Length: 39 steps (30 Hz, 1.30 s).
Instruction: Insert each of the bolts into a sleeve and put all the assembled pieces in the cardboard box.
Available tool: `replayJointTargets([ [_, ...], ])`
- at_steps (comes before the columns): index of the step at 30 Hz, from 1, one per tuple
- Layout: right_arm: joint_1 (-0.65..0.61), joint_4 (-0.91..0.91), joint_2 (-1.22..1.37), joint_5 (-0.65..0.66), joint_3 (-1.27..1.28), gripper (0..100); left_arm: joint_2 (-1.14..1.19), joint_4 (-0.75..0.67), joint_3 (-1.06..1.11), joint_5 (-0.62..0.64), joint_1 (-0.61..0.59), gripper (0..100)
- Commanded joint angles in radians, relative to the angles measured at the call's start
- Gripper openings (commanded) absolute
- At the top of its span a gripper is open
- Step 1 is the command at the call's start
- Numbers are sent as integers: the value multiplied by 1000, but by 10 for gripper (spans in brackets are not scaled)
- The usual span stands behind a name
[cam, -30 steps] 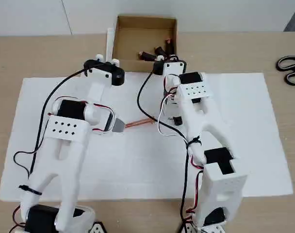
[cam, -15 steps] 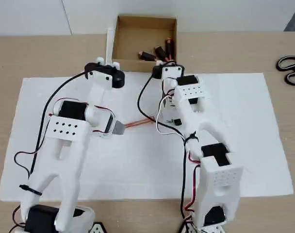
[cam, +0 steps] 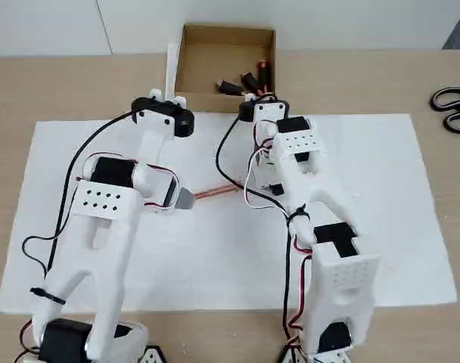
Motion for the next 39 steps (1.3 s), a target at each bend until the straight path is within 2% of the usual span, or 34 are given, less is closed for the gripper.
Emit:
replayJointTargets([
  [1, -15, -35, 1, -5, -34, 169, -40, -17, -4, -2, 6, 269],
  [12, -18, -24, -1, 3, -34, 70, -34, -17, -4, -5, 6, 269],
  [22, -12, -4, -12, 5, -35, 68, -34, -17, -2, -5, 6, 269],
  [31, -12, 62, -236, 5, -31, 68, -34, -23, -5, -5, 8, 269],
  [39, -5, 90, -251, 2, -29, 68, -32, -66, 13, -17, 38, 269],
])
